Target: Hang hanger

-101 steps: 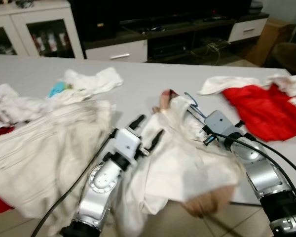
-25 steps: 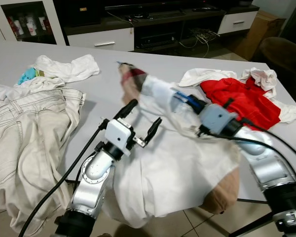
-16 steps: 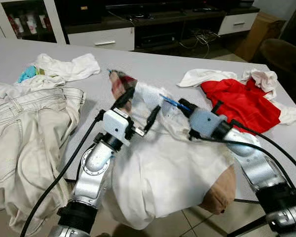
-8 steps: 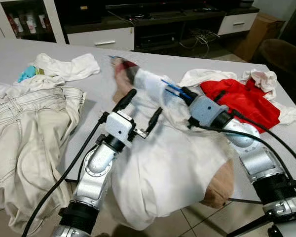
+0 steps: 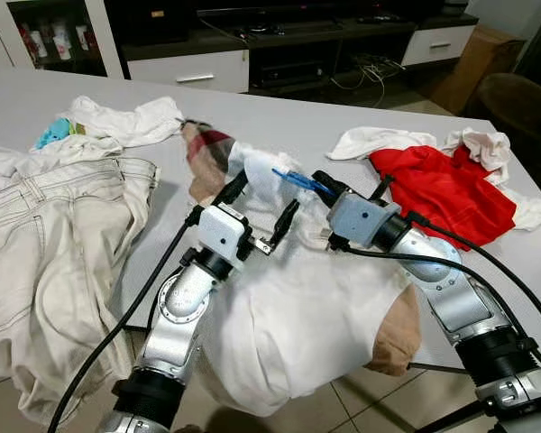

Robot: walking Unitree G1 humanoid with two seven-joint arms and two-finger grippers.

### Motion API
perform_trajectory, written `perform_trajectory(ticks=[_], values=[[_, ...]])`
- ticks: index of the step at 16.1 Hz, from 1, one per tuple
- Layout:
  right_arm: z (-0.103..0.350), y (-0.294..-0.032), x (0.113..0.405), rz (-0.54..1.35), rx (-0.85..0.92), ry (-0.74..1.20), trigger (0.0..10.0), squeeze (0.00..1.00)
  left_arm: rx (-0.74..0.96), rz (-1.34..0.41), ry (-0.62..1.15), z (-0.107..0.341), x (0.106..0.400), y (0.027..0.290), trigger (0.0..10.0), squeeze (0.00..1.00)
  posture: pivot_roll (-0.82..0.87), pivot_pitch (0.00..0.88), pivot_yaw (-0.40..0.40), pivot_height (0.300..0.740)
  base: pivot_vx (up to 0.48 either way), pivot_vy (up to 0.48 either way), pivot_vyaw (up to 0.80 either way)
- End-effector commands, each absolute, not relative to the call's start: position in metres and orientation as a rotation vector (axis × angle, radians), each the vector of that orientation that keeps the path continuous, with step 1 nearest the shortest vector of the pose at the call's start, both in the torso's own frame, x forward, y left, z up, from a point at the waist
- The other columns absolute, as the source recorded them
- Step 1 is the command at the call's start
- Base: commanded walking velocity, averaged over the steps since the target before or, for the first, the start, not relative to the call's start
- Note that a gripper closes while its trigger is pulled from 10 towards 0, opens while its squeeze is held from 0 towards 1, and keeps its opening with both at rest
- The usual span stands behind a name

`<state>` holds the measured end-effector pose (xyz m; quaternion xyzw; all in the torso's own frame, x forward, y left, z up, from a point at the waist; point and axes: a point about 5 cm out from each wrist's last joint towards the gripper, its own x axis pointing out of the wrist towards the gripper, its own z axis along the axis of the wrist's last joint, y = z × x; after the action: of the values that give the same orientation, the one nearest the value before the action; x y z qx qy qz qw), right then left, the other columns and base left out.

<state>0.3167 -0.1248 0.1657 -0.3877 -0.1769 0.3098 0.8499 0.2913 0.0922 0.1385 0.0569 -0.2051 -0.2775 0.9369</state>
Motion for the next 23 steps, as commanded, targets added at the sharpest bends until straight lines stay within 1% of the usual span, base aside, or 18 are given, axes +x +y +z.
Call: perform_trajectory(ticks=[1, 8, 9, 11, 12, 13, 14, 18, 23], values=[[0.173, -0.124, 0.317, 0.637, -0.817, -0.402, 0.0, 0.0, 0.124, -0.588, -0.417, 0.14, 0.291, 0.087, 10.0, 0.0, -0.03, 0.0, -0.036, 0.74, 0.0, 0.0, 0.0], [0.18, -0.117, 0.309, 0.666, -0.783, -0.474, 0.0, 0.0, 0.156, -0.54, -0.379, 0.137, 0.297, 0.093, 10.0, 0.0, -0.02, 0.0, -0.036, 0.74, 0.0, 0.0, 0.0], [0.18, -0.116, 0.308, 0.667, -0.775, -0.481, 0.0, 0.0, 0.156, -0.53, -0.381, 0.138, 0.297, 0.094, 8.4, 0.0, -0.02, 0.0, -0.036, 0.74, 0.0, 0.0, 0.0], [0.18, -0.114, 0.304, 0.683, -0.774, -0.492, 0.0, 0.0, 0.155, -0.522, -0.384, 0.138, 0.298, 0.094, 1.4, 0.0, -0.03, 0.0, -0.037, 0.74, 0.0, 0.0, 0.0], [0.177, -0.113, 0.302, 0.692, -0.777, -0.489, 0.0, 0.0, 0.154, -0.517, -0.388, 0.139, 0.298, 0.094, 1.1, 0.0, -0.03, 0.0, -0.04, 0.74, 0.0, 0.0, 0.0], [0.176, -0.113, 0.301, 0.696, -0.779, -0.485, 0.0, 0.0, 0.153, -0.515, -0.39, 0.14, 0.298, 0.094, 1.1, 0.0, -0.03, 0.0, -0.04, 0.74, 0.0, 0.0, 0.0], [0.172, -0.113, 0.299, 0.707, -0.79, -0.471, 0.0, 0.0, 0.151, -0.51, -0.394, 0.14, 0.298, 0.094, 0.0, 0.0, -0.03, 0.0, -0.043, 0.74, 0.0, 0.0, 0.0], [0.167, -0.116, 0.299, 0.709, -0.796, -0.432, 0.0, 0.0, 0.144, -0.503, -0.407, 0.141, 0.296, 0.094, 0.0, 0.0, -0.02, 0.0, -0.045, 0.74, 0.0, 0.0, 0.0], [0.158, -0.13, 0.305, 0.671, -0.839, -0.343, 0.0, 0.0, 0.145, -0.529, -0.437, 0.143, 0.293, 0.094, 0.0, 0.0, -0.02, 0.0, -0.044, 0.74, 0.0, 0.0, 0.0]])
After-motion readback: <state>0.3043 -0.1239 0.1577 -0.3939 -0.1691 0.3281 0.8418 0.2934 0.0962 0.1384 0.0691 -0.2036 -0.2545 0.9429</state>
